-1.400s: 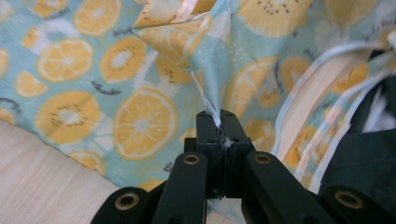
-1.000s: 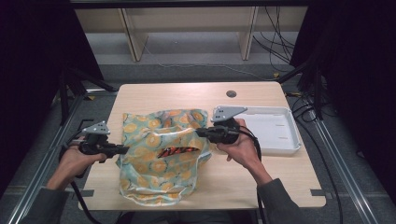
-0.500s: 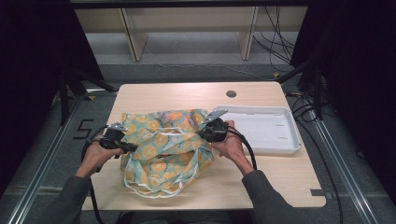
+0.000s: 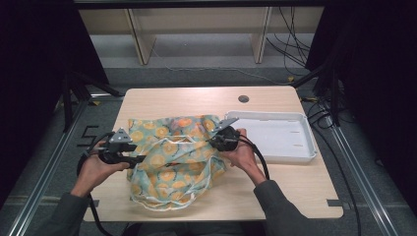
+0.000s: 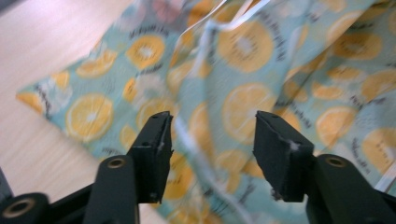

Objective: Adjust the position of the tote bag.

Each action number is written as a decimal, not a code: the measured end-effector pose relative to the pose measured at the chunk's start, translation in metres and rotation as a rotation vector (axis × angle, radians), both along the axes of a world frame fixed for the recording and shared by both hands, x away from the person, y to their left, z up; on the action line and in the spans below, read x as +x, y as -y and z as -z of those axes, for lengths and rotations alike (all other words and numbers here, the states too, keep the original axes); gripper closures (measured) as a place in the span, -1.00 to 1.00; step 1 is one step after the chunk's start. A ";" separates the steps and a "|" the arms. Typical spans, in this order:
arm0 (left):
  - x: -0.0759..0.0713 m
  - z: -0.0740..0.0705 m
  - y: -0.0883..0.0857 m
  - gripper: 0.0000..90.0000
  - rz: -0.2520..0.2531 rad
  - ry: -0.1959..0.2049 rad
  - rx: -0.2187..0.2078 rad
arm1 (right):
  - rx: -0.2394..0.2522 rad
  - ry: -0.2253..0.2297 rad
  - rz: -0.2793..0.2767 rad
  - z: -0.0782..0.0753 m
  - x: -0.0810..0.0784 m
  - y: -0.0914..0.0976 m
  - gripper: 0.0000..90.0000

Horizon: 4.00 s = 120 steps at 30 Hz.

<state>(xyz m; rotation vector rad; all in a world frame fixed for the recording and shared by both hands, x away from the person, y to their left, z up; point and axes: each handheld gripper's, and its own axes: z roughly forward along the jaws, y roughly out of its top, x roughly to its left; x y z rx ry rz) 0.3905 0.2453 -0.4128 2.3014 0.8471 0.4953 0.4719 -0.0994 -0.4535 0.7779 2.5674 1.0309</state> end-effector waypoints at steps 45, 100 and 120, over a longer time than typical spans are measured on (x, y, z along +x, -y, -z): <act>0.032 0.038 0.016 0.99 0.075 -0.102 0.145 | -0.073 0.008 -0.186 -0.023 -0.091 -0.036 0.14; -0.010 -0.045 0.001 0.98 0.220 -0.082 -0.015 | 0.207 0.013 -0.231 -0.087 -0.086 0.013 1.00; 0.080 0.048 0.026 0.98 0.050 -0.195 0.067 | -0.066 0.033 -0.001 0.000 0.003 0.007 1.00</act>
